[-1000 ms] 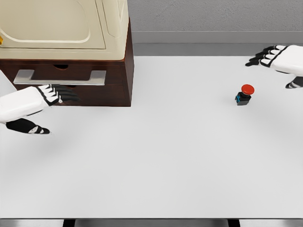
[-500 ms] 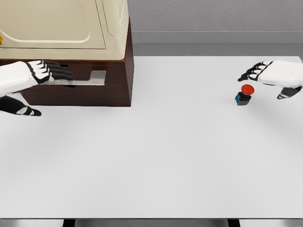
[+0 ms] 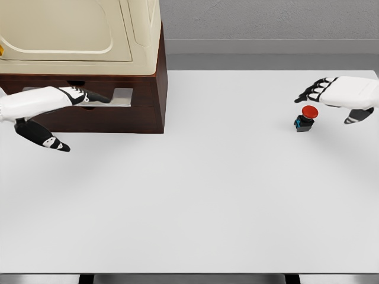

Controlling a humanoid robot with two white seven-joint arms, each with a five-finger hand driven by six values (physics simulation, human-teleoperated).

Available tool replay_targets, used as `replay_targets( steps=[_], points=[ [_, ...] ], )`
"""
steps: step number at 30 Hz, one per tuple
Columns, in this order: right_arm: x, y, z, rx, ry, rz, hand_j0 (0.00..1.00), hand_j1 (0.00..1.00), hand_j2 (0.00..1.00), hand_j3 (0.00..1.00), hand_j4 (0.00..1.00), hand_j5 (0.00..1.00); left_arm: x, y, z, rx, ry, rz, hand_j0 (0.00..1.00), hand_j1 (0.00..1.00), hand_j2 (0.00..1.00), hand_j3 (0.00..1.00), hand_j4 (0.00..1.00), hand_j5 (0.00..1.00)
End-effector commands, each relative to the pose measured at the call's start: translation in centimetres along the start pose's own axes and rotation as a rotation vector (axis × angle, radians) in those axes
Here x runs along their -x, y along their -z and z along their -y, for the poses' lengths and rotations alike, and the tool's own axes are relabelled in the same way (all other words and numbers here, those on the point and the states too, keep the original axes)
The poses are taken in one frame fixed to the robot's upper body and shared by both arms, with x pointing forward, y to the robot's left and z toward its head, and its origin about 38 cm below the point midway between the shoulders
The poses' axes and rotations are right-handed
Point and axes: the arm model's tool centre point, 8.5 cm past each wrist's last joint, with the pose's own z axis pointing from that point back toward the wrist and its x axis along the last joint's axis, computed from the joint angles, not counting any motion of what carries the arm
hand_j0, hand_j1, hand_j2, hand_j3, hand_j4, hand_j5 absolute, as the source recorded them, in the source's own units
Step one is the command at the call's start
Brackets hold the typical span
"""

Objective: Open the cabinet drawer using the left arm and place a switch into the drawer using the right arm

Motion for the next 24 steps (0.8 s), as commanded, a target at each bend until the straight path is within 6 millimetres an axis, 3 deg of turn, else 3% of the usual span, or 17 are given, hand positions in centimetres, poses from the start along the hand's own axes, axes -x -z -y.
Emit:
replay_targets(
  steps=[1, 14, 24],
  points=[
    [0.0, 0.0, 0.0, 0.000, 0.004, 0.000, 1.00, 1.00, 1.00, 1.00, 1.00, 1.00, 0.5, 0.0, 0.1, 0.004, -0.035, -0.042, 1.00, 1.00, 1.00, 1.00, 1.00, 1.00],
    [0.0, -0.1, 0.3, 0.006, -0.002, 0.000, 1.00, 1.00, 1.00, 1.00, 1.00, 1.00, 1.9, 0.1, 0.3, 0.013, -0.076, -0.179, 1.00, 1.00, 1.00, 1.00, 1.00, 1.00],
    [0.1, -0.1, 0.3, 0.005, -0.002, -0.002, 1.00, 1.00, 1.00, 1.00, 1.00, 1.00, 1.9, 0.3, 0.1, 0.008, -0.079, -0.183, 1.00, 1.00, 1.00, 1.00, 1.00, 1.00]
  ],
)
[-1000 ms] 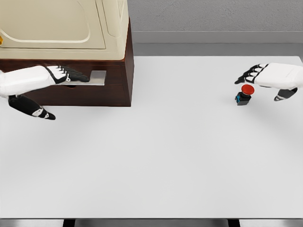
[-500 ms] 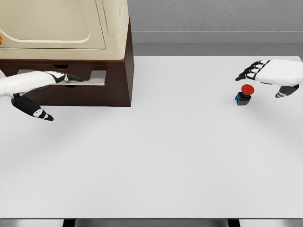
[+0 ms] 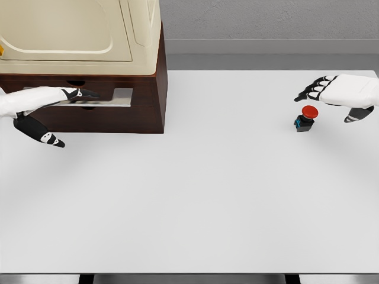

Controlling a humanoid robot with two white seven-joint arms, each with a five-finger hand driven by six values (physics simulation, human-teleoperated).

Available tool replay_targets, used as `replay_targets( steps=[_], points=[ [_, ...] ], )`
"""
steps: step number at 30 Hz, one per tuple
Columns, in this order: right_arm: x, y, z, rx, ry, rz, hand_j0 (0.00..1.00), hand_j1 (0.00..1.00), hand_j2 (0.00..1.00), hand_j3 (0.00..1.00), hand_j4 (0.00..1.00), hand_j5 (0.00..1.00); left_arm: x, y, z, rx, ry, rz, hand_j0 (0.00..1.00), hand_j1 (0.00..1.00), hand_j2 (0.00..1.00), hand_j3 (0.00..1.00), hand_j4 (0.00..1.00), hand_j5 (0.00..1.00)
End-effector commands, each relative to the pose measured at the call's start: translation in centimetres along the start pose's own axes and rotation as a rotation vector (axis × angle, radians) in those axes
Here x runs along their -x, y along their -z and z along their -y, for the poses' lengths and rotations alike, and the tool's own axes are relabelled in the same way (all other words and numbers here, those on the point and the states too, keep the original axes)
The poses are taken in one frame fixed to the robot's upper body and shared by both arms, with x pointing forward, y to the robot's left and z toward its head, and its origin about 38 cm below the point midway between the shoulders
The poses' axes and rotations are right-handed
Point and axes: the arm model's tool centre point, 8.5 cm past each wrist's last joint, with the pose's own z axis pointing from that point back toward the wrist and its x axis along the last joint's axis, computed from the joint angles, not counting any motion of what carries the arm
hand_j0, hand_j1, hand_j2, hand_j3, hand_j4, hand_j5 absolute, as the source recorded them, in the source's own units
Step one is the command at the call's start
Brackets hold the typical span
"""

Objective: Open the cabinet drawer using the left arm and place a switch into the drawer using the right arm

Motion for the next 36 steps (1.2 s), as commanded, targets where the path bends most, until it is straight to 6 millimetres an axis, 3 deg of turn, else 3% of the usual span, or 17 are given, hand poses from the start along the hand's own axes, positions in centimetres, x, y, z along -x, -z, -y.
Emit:
replay_targets(
  steps=[1, 12, 16, 18, 29, 36],
  points=[
    [0.0, -0.1, 0.0, 0.002, 0.003, -0.001, 1.00, 1.00, 1.00, 1.00, 1.00, 1.00, 0.0, 0.0, 0.1, 0.003, -0.003, -0.002, 1.00, 1.00, 1.00, 1.00, 1.00, 1.00],
    [0.0, 0.0, 0.0, 0.003, 0.004, -0.001, 1.00, 1.00, 1.00, 1.00, 1.00, 1.00, 0.5, 0.8, 0.6, 0.010, -0.002, -0.034, 1.00, 1.00, 1.00, 1.00, 1.00, 1.00],
    [0.0, 0.0, 0.0, 0.004, 0.004, 0.000, 1.00, 1.00, 1.00, 1.00, 1.00, 1.00, 0.4, 0.8, 0.7, 0.011, -0.008, -0.028, 0.75, 0.75, 0.75, 0.75, 0.75, 0.75],
    [0.0, 0.0, 0.1, 0.005, 0.002, 0.001, 1.00, 1.00, 1.00, 1.00, 1.00, 1.00, 0.4, 0.8, 0.7, 0.011, -0.011, -0.026, 0.70, 0.70, 0.70, 0.70, 0.70, 0.70],
    [-0.2, 0.3, 0.1, -0.002, -0.001, 0.007, 1.00, 1.00, 1.00, 1.00, 1.00, 1.00, 0.0, 0.6, 1.1, 0.033, 0.011, 0.007, 0.69, 0.69, 0.69, 0.69, 0.69, 0.69],
    [-0.2, 0.4, 0.1, -0.003, -0.001, 0.010, 1.00, 1.00, 1.00, 1.00, 1.00, 1.00, -0.1, -0.8, 1.3, 0.057, 0.045, 0.047, 0.71, 0.71, 0.71, 0.71, 0.71, 0.71]
  ],
)
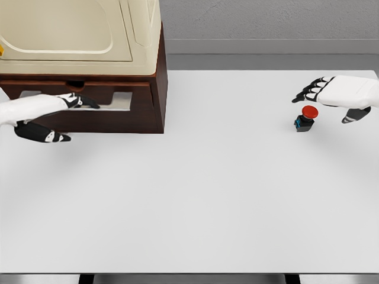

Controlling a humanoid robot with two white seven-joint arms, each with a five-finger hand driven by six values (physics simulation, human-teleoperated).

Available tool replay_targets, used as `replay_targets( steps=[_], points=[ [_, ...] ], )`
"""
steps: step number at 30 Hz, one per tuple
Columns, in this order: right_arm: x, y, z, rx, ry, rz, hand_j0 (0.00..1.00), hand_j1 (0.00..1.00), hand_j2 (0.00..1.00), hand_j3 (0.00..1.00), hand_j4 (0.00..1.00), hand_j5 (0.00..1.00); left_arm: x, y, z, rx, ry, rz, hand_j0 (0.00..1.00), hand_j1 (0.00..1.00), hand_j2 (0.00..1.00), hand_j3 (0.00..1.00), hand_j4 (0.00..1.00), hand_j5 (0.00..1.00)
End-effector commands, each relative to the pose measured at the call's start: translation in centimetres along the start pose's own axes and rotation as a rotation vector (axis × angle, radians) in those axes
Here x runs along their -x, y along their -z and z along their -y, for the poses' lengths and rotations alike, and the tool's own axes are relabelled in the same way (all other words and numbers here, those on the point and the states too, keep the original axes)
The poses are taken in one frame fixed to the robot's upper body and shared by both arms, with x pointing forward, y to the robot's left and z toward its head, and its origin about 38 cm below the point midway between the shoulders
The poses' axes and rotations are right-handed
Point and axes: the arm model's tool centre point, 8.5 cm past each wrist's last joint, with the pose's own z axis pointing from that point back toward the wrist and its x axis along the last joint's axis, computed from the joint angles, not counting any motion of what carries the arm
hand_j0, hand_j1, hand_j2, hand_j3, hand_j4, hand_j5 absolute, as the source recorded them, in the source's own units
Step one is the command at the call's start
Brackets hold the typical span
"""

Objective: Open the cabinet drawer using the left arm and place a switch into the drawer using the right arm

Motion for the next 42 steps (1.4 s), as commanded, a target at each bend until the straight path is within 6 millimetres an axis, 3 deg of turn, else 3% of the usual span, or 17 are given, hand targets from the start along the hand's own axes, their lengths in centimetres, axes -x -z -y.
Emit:
replay_targets(
  steps=[1, 30, 42],
  points=[
    [0.0, 0.0, 0.0, 0.002, 0.004, -0.001, 1.00, 1.00, 1.00, 1.00, 1.00, 1.00, -0.4, -0.5, 0.2, 0.025, 0.002, 0.042, 0.71, 0.71, 0.71, 0.71, 0.71, 0.71],
    [0.0, 0.0, -0.1, -0.002, 0.004, -0.001, 1.00, 1.00, 1.00, 1.00, 1.00, 1.00, -0.6, -5.8, 3.7, 0.184, 0.104, 0.214, 0.74, 0.74, 0.74, 0.74, 0.74, 0.74],
    [0.1, 0.0, -0.1, -0.003, 0.004, -0.003, 1.00, 1.00, 1.00, 1.00, 1.00, 1.00, 0.4, -8.1, 4.8, 0.272, 0.082, 0.144, 0.75, 0.75, 0.75, 0.75, 0.75, 0.75]
  ],
)
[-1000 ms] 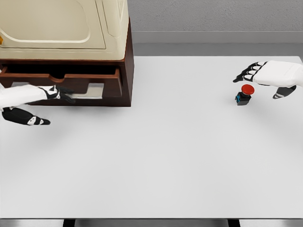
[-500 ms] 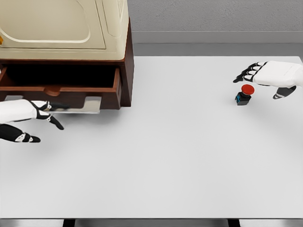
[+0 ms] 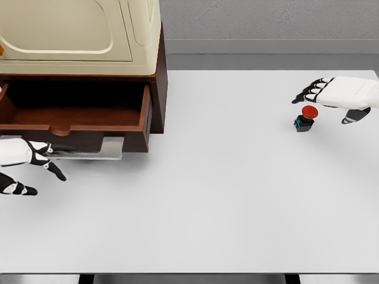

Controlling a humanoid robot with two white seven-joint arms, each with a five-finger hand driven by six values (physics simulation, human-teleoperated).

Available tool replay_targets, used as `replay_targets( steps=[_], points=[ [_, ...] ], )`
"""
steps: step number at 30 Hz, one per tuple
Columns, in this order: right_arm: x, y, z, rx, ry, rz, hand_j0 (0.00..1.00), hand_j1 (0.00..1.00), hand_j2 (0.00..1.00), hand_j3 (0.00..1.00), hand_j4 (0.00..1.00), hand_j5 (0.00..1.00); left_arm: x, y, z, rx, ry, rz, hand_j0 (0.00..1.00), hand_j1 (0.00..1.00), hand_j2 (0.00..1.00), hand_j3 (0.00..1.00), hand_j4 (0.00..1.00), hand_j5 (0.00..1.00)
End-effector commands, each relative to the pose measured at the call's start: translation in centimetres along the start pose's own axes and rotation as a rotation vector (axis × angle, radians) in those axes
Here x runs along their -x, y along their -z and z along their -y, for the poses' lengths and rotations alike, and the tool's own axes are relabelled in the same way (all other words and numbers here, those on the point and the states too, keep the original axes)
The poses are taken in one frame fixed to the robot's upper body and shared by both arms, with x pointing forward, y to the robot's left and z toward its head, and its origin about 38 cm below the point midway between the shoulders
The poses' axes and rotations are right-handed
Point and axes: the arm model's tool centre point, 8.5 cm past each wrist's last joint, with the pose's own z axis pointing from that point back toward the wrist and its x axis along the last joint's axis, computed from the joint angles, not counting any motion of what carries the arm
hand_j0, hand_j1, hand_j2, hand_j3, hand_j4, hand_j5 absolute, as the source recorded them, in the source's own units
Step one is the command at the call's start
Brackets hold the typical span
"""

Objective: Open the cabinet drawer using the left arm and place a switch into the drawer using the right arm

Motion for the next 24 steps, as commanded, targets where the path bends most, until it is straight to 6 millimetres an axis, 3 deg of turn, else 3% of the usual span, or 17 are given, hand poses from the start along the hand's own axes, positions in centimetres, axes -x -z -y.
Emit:
replay_targets(
  steps=[1, 9, 10, 12, 24],
  points=[
    [0.1, -0.1, 0.0, 0.001, 0.005, -0.003, 1.00, 1.00, 1.00, 1.00, 1.00, 1.00, 0.7, -0.9, 0.7, 0.117, 0.070, -0.079, 0.75, 0.75, 0.75, 0.75, 0.75, 0.75],
    [0.2, -0.1, -0.1, -0.002, 0.008, -0.005, 1.00, 1.00, 1.00, 1.00, 1.00, 1.00, 0.3, -2.1, -0.3, 0.088, 0.033, -0.080, 0.77, 0.77, 0.77, 0.77, 0.77, 0.77],
    [0.2, -0.1, -0.1, -0.002, 0.008, -0.005, 1.00, 1.00, 1.00, 1.00, 1.00, 1.00, 0.3, -2.1, -0.4, 0.084, 0.032, -0.078, 0.81, 0.81, 0.81, 0.81, 0.81, 0.81],
    [0.2, -0.1, -0.1, -0.002, 0.008, -0.005, 1.00, 1.00, 1.00, 1.00, 1.00, 1.00, 0.2, -2.2, -0.6, 0.082, 0.041, -0.082, 1.00, 1.00, 1.00, 1.00, 1.00, 1.00],
    [0.5, 2.1, -1.2, -0.057, 0.030, 0.005, 1.00, 1.00, 1.00, 1.00, 1.00, 1.00, -0.2, -2.8, -1.7, 0.056, 0.037, -0.082, 1.00, 1.00, 1.00, 1.00, 1.00, 1.00]
  ],
)
